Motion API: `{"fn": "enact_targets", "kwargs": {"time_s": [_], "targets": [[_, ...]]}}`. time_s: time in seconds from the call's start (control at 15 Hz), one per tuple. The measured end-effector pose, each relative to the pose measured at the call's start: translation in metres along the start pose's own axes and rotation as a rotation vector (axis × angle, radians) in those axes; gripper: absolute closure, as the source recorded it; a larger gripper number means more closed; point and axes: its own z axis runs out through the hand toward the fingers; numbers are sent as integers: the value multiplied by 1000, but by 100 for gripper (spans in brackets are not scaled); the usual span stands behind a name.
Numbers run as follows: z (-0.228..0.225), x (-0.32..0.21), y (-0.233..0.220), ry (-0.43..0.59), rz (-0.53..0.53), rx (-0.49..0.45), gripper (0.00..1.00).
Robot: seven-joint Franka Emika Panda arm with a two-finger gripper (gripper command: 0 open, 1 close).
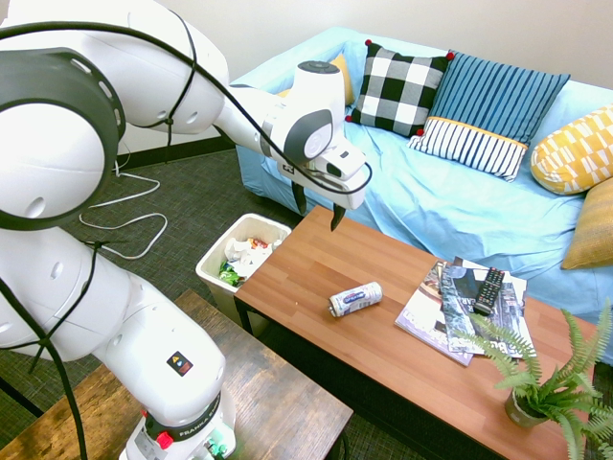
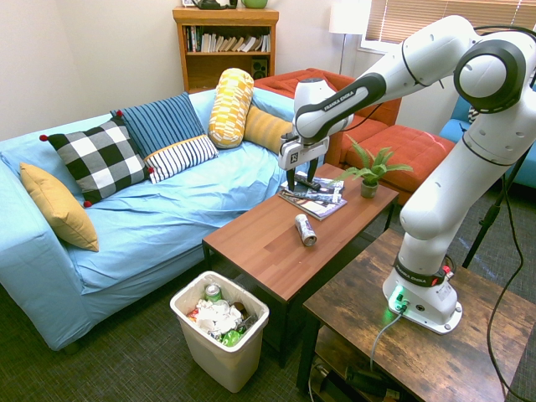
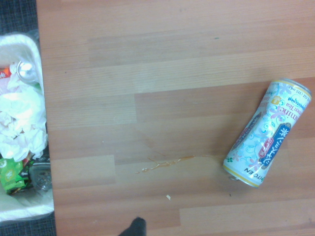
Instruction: Throw the can in the trash bin
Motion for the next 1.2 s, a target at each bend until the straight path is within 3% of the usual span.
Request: {"fn": "enact_targets", "kwargs": {"time_s": [0.2,0.33,0.8,1.2], "targets": [[3,4,-1,10,26,-2,0],[14,21,-3,42,110,-6,0],[125,87,3,20,398,-100,0],[213,106,17,-11,465,-164,0]]}}
